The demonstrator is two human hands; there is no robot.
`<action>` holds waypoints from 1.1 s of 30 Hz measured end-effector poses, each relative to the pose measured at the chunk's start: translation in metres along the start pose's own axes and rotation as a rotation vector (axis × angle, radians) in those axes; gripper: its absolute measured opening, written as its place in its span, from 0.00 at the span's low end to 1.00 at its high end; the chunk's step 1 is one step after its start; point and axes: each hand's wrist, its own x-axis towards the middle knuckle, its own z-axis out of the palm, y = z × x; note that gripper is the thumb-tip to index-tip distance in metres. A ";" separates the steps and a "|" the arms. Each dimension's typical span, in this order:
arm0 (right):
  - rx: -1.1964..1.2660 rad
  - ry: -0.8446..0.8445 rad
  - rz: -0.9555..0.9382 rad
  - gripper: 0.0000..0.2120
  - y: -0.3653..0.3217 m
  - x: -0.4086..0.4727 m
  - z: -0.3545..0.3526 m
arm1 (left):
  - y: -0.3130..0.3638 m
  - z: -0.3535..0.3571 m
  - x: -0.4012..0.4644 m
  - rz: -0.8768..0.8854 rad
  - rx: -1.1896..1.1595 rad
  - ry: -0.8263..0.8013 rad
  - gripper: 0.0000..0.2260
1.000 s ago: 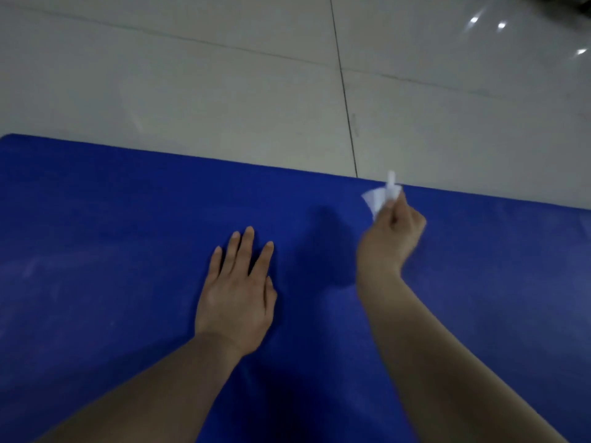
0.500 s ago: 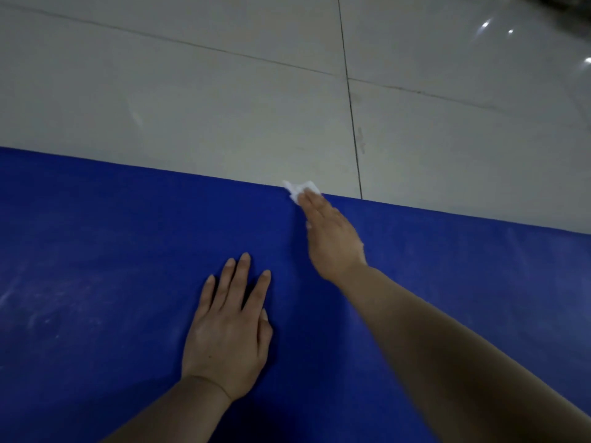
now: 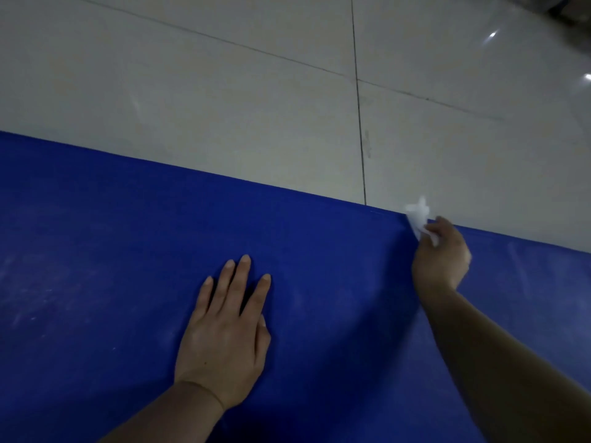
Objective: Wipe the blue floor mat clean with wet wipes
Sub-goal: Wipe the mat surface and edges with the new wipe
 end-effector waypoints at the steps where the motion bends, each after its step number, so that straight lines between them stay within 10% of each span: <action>1: 0.009 -0.013 -0.065 0.16 -0.009 -0.007 0.010 | 0.000 0.000 0.000 0.000 0.003 -0.003 0.24; 7: -0.104 -0.288 -0.643 0.09 -0.087 -0.064 0.066 | -0.001 -0.001 0.002 0.000 0.010 -0.021 0.25; 14: -0.186 -0.466 -0.967 0.31 -0.059 -0.050 0.062 | -0.002 0.000 0.003 0.000 -0.002 -0.026 0.25; 17: -0.316 -0.438 -0.970 0.36 -0.028 -0.020 0.032 | -0.002 0.000 0.002 0.005 -0.004 -0.022 0.25; 20: -0.379 -0.268 -0.587 0.12 0.006 0.017 -0.011 | -0.001 0.001 0.002 0.000 -0.016 -0.013 0.24; 24: -0.448 -0.211 -0.217 0.13 0.018 0.034 -0.022 | -0.001 0.001 0.002 0.000 -0.013 -0.014 0.24; 33: -0.101 -0.335 -0.607 0.16 -0.095 -0.076 0.076 | -0.002 0.000 0.002 -0.005 0.004 -0.040 0.25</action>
